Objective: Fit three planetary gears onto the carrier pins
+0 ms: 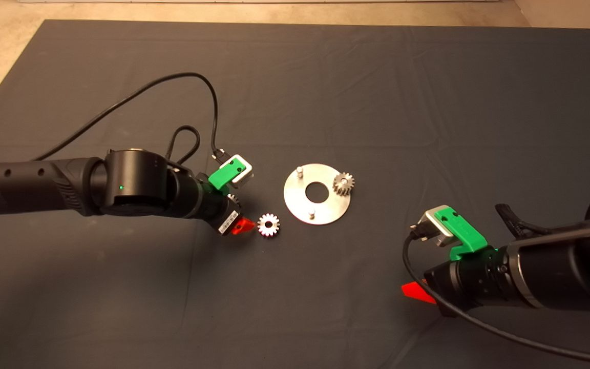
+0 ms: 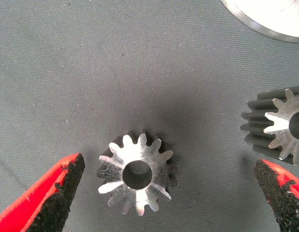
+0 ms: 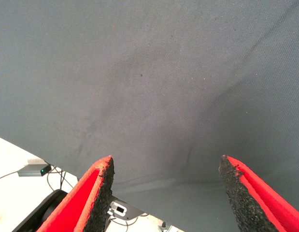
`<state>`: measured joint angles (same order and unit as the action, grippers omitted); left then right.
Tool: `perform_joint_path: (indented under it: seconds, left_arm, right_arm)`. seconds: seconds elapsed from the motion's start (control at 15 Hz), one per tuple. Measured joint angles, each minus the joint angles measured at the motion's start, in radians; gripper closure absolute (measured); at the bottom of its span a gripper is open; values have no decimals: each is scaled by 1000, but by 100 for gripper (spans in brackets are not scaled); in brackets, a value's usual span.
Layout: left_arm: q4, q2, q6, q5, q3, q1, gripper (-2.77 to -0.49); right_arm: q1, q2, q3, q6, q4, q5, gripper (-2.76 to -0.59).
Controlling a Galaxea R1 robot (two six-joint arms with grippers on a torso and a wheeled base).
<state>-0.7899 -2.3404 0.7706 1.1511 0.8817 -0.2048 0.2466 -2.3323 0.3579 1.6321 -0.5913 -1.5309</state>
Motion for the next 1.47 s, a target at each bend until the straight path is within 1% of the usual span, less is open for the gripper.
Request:
perform_joint_path:
  seconds: [0.07, 0.13, 0.2, 0.33, 0.4, 0.47, 0.53, 0.67, 0.73, 0.8, 0.93, 1.07, 1.2, 1.33, 1.47]
  left_arm:
    - [-1, 0, -1, 0, 0, 8, -253]
    - [0, 0, -1, 0, 0, 14, -245]
    - [-1, 0, -1, 0, 0, 14, -239]
    - [-2, 0, -1, 0, 0, 14, -235]
    - [-4, 0, -1, 0, 0, 14, -227]
    - [-4, 0, -1, 0, 0, 14, -226]
    - [-4, 0, -1, -6, 0, 14, -225]
    - [-5, 0, -1, -24, 0, 14, -225]
    - [-6, 0, -1, -26, 0, 14, -224]
    - [-8, 0, -2, -26, 0, 14, -216]
    - [-8, 0, -2, -26, 0, 14, -211]
    - [-9, 0, -3, -26, 0, 14, -200]
    - [-13, 0, -5, -27, 0, 14, -198]
    - [-19, 0, -5, -27, 0, 14, -185]
    - [-25, 0, -6, -27, 0, 17, -183]
  right_arm:
    - [0, 0, 0, 0, 0, 0, -161]
    - [0, 1, 0, 0, 0, 0, -161]
    - [0, 2, 0, 0, 0, -1, -161]
    - [0, 2, 0, 0, 0, 0, -161]
    - [0, 2, 0, 0, 0, 0, -161]
    - [0, 2, 0, 0, 0, 0, -161]
    - [0, 2, 0, 0, 0, 0, -161]
    - [0, 2, 0, 0, 0, 0, -161]
    - [0, 2, 0, 0, 0, 0, -161]
    - [0, 3, 0, 0, 0, 0, -161]
    - [0, 4, 0, 0, 0, 0, -161]
    - [0, 6, 0, 0, 0, 0, -161]
    - [0, 9, 0, 0, 0, 0, -161]
    - [0, 11, 0, 0, 0, -1, -161]
    - [0, 15, 0, 0, 0, 0, -161]
